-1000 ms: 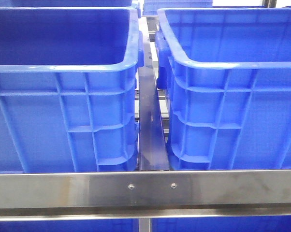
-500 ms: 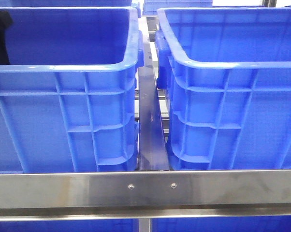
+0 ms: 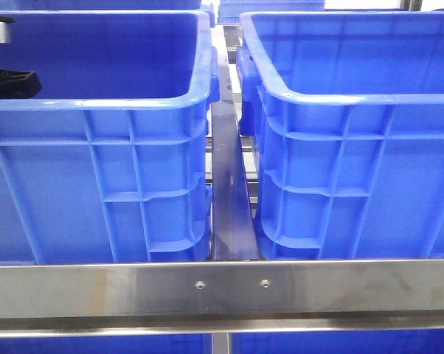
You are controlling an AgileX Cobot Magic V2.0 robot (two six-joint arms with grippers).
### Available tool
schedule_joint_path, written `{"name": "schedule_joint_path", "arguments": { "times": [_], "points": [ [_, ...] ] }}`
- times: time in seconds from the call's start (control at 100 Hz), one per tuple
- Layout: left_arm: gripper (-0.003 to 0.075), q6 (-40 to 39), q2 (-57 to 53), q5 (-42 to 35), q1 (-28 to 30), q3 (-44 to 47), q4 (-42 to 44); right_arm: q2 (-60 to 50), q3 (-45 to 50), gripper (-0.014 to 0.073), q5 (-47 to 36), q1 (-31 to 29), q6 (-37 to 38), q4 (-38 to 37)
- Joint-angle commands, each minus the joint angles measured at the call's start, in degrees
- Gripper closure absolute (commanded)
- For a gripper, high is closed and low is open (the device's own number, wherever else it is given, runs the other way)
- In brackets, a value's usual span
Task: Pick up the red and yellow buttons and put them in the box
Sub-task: 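Grasp a yellow-capped button with the left gripper and lift it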
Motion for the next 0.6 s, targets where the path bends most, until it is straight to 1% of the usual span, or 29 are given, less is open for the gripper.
{"name": "schedule_joint_path", "arguments": {
  "times": [0.0, 0.09, 0.18, 0.23, 0.38, 0.45, 0.52, 0.59],
  "points": [
    [0.0258, -0.1, -2.4, -2.5, -0.5, -1.7, -0.8, -1.4, -1.0, 0.0658, -4.3, 0.2, -0.5, 0.0],
    [0.0262, -0.1, -2.4, -3.0, -0.5, -1.7, -0.8, -1.4, -1.0, 0.0658, -4.3, 0.2, -0.5, 0.0],
    [0.0304, -0.1, -2.4, -3.2, -0.5, -1.7, -0.8, -1.4, -1.0, 0.0658, -4.3, 0.2, -0.5, 0.0],
    [0.035, -0.1, -2.4, -3.2, -0.5, -1.7, -0.8, -1.4, -1.0, 0.0658, -4.3, 0.2, -0.5, 0.0],
    [0.0564, -0.1, -2.4, -3.0, -0.5, -1.7, -1.0, -1.4, -1.0, 0.0658, -4.3, 0.2, -0.5, 0.0],
    [0.064, -0.1, -2.4, -3.1, -0.5, -1.7, -1.0, -1.4, -1.0, 0.0658, -4.3, 0.2, -0.5, 0.0],
    [0.0691, -0.1, -2.4, -3.6, -0.5, -1.7, -1.0, -1.4, -1.0, 0.0658, -4.3, 0.2, -0.5, 0.0],
    [0.0714, -0.1, -2.5, -4.0, -0.5, -1.7, -1.0, -1.4, -1.0, 0.0658, -4.3, 0.2, -0.5, 0.0]
  ]
}}
